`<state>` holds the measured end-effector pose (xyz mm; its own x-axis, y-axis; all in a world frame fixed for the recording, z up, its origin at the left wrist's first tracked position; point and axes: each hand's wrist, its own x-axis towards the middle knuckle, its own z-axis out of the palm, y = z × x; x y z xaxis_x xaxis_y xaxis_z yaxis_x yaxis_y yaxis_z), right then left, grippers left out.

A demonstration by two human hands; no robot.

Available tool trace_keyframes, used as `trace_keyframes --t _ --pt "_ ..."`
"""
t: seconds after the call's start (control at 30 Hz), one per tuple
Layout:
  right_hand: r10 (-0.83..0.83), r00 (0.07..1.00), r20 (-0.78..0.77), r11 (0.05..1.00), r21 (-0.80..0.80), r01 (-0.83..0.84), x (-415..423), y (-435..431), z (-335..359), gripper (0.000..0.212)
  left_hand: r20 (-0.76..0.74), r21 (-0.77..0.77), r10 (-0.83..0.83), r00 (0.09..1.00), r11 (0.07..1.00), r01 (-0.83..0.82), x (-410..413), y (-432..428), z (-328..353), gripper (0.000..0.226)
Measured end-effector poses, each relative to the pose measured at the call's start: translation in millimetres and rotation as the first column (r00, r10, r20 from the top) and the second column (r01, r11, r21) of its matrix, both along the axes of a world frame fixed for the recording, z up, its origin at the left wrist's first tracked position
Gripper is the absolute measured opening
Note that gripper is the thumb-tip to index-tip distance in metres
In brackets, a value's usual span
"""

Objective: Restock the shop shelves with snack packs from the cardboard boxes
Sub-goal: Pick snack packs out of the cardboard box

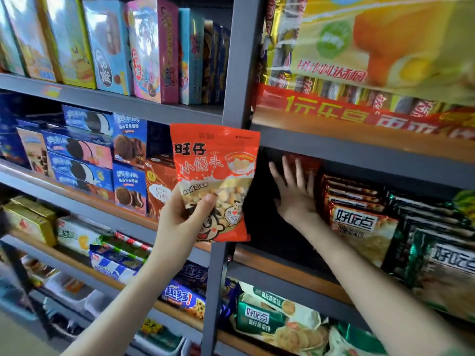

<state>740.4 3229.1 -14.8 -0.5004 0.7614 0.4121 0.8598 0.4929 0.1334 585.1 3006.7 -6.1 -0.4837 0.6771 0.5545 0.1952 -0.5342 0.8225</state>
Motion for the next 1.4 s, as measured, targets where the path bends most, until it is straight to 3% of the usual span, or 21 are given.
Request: trace_keyframes --t 0.1,0.2,0.27,0.33,0.4,0.47,0.53,0.57,0.6,0.63,0.7,0.77,0.83,0.9,1.03,1.23,1.33,1.4 --pt "0.202 0.933 -0.298 0.974 0.158 -0.161 10 -37 7 0.075 -0.080 0.024 -0.005 0.997 1.000 0.007 19 0 -4 0.017" --pt "0.372 0.629 -0.683 0.928 0.249 -0.279 29 -78 11 0.044 -0.156 -0.031 0.051 0.986 0.998 -0.056 38 8 -11 0.020" --pt "0.402 0.523 -0.752 0.897 0.208 -0.390 41 -112 12 0.040 -0.203 -0.080 0.090 0.975 0.991 -0.108 52 16 -13 0.019" --pt "0.413 0.577 -0.705 0.862 0.097 -0.498 47 -137 10 0.050 -0.213 -0.113 0.083 0.974 0.988 -0.109 64 25 -16 0.018" --pt "0.345 0.636 -0.691 0.829 -0.093 -0.551 47 -145 6 0.069 -0.149 -0.143 -0.042 0.988 0.990 0.021 73 32 -17 0.016" --pt "0.240 0.621 -0.746 0.794 -0.217 -0.567 49 -141 6 0.086 -0.135 -0.184 -0.211 0.968 0.965 0.185 75 38 -17 0.025" --pt "0.156 0.604 -0.782 0.768 -0.288 -0.572 53 -134 11 0.092 -0.218 -0.207 -0.307 0.926 0.942 0.263 70 40 -13 0.034" --pt "0.134 0.595 -0.792 0.760 -0.303 -0.575 55 -130 12 0.091 -0.306 -0.179 -0.265 0.914 0.959 0.218 66 41 -11 0.038" --pt "0.117 0.580 -0.806 0.757 -0.305 -0.577 55 -125 12 0.088 -0.428 -0.091 -0.129 0.894 0.991 0.099 60 40 -8 0.039" --pt "0.100 0.557 -0.824 0.767 -0.293 -0.571 53 -118 11 0.085 -0.567 0.055 0.089 0.819 0.996 -0.071 53 41 -4 0.039" --pt "0.064 0.536 -0.842 0.817 -0.264 -0.513 43 -100 5 0.081 -0.702 0.389 0.493 0.514 0.870 -0.304 34 51 -3 0.039" --pt "0.007 0.588 -0.809 0.878 -0.277 -0.391 29 -75 -6 0.083 -0.754 0.490 0.603 0.262 0.781 -0.388 16 67 -6 0.048" --pt "-0.061 0.607 -0.793 0.919 -0.282 -0.276 14 -44 -17 0.087 -0.789 0.503 0.592 0.167 0.777 -0.379 4 82 -11 0.057" --pt "-0.114 0.605 -0.788 0.946 -0.273 -0.178 1 -14 -27 0.091 -0.782 0.521 0.595 0.187 0.788 -0.329 -1 89 -15 0.057" --pt "-0.315 0.739 -0.596 0.927 -0.360 0.105 -8 25 -38 0.091 -0.771 0.542 0.600 0.216 0.795 -0.273 -4 89 -15 0.048" --pt "-0.262 0.923 -0.282 0.862 -0.498 0.093 -17 39 -35 0.079 -0.759 0.547 0.595 0.264 0.803 -0.238 -6 91 -15 0.042" --pt "-0.237 0.966 -0.106 0.854 -0.497 0.155 -16 49 -32 0.078 -0.753 0.547 0.593 0.287 0.805 -0.228 -6 91 -16 0.042" --pt "-0.244 0.963 -0.115 0.853 -0.499 0.157 -16 51 -31 0.069 -0.746 0.556 0.599 0.293 0.801 -0.223 -6 91 -16 0.042"
